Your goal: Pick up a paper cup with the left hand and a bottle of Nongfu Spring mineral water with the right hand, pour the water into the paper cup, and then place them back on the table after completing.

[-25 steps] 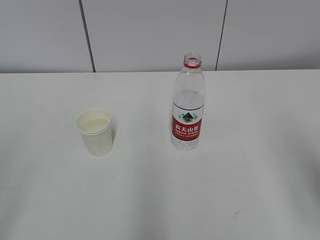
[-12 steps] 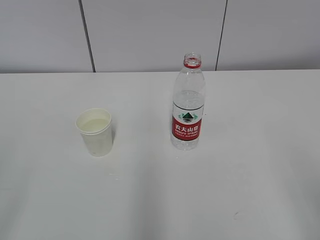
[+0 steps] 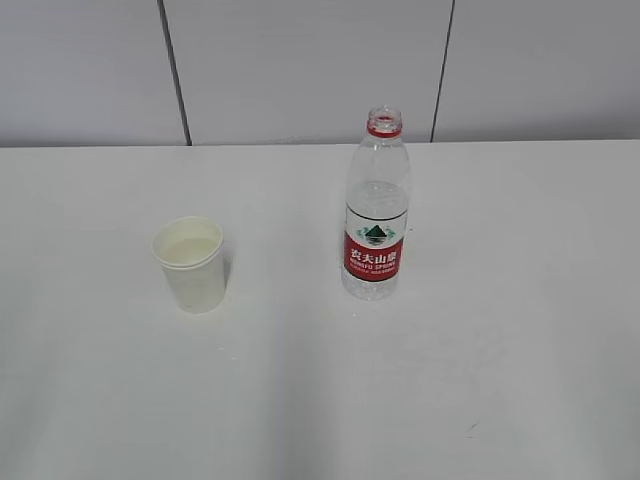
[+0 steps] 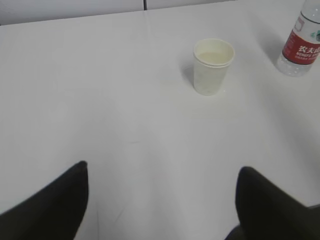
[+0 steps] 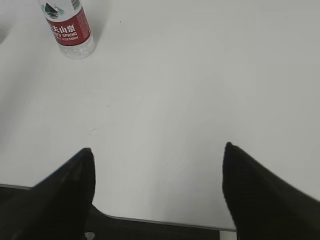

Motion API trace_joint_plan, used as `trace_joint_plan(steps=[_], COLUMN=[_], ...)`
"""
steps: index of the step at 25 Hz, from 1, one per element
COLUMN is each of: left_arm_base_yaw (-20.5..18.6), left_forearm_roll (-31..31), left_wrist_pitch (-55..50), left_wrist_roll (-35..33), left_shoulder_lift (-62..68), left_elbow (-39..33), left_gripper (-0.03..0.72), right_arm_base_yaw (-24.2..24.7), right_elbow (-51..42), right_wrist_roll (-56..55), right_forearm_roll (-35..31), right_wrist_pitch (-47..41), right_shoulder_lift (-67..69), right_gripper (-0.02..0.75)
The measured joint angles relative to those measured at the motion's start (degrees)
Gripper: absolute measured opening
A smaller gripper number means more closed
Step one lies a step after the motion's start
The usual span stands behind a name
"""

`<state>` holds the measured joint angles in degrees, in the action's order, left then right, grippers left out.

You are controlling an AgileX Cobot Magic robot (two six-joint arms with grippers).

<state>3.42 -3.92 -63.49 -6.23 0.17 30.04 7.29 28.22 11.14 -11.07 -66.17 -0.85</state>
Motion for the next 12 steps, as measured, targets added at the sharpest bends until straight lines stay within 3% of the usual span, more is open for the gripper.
trace_joint_plan(steps=[12], left_arm_base_yaw=[0.0], left_forearm_roll=[0.0], left_wrist_pitch=[-0.1], left_wrist_roll=[0.0], left_shoulder_lift=[-0.3], left_elbow=[0.0], left_gripper=[0.54], right_arm_base_yaw=[0.0], right_elbow=[0.0], right_wrist_roll=[-0.5], right_forearm_roll=[-0.1], right_wrist_pitch=[0.0], right_shoulder_lift=[-0.1], right_gripper=[0.588])
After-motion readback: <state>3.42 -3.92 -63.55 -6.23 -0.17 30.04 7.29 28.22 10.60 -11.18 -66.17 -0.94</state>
